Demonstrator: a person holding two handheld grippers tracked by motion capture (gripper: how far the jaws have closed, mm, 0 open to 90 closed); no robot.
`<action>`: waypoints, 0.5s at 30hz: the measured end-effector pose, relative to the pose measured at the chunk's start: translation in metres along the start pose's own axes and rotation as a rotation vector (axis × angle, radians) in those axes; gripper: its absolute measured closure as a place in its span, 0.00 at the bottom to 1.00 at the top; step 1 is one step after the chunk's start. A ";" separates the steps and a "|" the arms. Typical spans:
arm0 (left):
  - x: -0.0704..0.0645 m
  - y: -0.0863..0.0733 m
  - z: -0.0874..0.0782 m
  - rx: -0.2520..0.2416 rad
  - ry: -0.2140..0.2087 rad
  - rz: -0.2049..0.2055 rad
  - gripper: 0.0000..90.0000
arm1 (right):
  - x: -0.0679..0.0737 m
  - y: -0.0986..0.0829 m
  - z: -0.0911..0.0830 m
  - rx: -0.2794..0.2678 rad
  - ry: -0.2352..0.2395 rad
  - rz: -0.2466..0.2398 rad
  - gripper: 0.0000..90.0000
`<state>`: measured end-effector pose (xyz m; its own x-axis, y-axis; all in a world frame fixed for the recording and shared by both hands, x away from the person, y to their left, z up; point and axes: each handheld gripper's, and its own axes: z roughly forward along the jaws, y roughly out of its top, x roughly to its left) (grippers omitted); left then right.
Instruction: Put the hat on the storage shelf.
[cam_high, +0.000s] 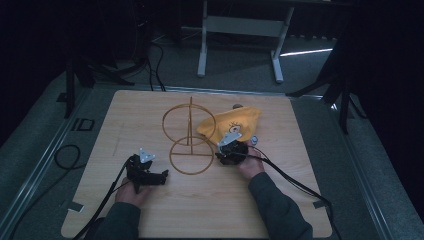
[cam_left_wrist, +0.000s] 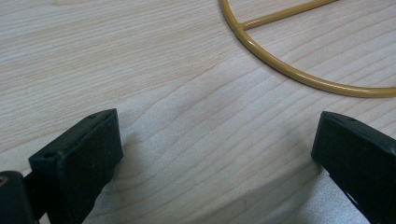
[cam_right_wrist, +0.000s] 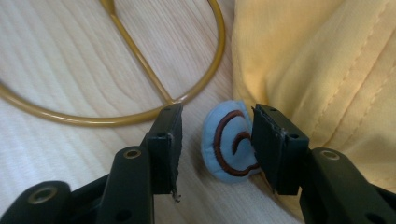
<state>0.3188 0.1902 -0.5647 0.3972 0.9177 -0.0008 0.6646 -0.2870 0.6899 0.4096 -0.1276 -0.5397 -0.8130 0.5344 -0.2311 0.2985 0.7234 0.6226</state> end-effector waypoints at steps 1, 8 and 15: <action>0.000 0.000 0.000 0.000 0.001 0.000 0.02 | -0.001 0.000 0.002 0.014 0.000 0.007 0.59; 0.000 0.000 0.000 0.000 0.001 0.000 0.02 | -0.013 -0.002 0.008 0.033 0.011 0.115 0.69; 0.000 0.000 0.000 0.000 0.001 0.000 0.02 | -0.019 -0.001 0.005 0.042 0.021 0.169 0.90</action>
<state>0.3188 0.1902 -0.5648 0.3968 0.9179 -0.0005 0.6645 -0.2869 0.6901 0.4271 -0.1366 -0.5398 -0.7594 0.6413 -0.1098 0.4523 0.6415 0.6196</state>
